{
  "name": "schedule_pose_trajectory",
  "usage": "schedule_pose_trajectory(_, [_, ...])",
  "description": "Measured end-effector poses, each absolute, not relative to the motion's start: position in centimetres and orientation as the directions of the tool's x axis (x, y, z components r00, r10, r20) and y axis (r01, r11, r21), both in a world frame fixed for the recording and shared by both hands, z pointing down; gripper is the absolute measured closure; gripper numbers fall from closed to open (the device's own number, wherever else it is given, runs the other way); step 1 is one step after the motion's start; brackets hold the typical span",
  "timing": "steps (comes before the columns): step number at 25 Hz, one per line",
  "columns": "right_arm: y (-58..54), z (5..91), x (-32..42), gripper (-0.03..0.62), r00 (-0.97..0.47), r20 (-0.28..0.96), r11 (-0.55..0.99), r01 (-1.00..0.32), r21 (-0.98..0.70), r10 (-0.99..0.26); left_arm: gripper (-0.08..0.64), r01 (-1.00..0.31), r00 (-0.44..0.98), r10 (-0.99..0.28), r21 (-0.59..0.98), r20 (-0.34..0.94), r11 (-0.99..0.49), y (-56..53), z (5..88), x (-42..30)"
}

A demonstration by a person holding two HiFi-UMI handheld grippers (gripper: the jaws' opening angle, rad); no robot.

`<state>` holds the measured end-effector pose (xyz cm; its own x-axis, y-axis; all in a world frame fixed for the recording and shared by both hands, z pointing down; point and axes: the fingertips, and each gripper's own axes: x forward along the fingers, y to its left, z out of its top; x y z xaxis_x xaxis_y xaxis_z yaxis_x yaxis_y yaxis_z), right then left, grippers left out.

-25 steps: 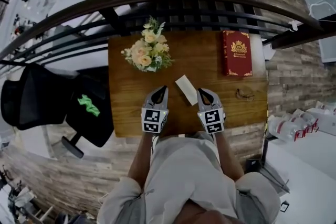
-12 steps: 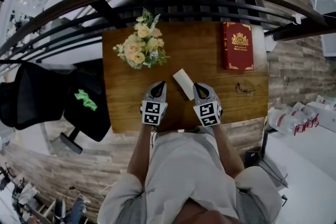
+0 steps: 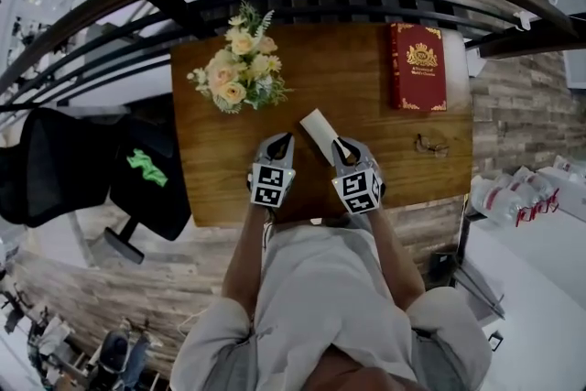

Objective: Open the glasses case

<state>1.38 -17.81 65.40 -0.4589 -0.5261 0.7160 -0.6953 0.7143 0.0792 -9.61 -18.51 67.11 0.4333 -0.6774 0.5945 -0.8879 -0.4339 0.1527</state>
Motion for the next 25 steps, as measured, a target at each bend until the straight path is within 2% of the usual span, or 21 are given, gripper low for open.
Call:
schedule_pose_trajectory(7, [-17.6,67.0,1.5,0.543,-0.438,0.730,0.715,-0.692,0.099,-0.525,0.540,-0.868,0.451,-0.633,0.145,0.630,-0.475,-18.5,69.4,-9.1])
schedule_pose_trajectory(12, [-17.1,67.9,1.9,0.509,-0.422,0.744,0.710,-0.697,0.101,-0.519,0.540,-0.855,0.464,-0.603,0.151,0.649,-0.496,-18.5,70.3,-8.4])
schedule_pose_trajectory(25, [-16.0,70.5,1.1,0.337,-0.403,0.792,0.742,-0.664,0.092,-0.459,0.540,-0.830,0.474,-0.537,0.150,0.698,-0.538,-19.0,72.3,-6.4])
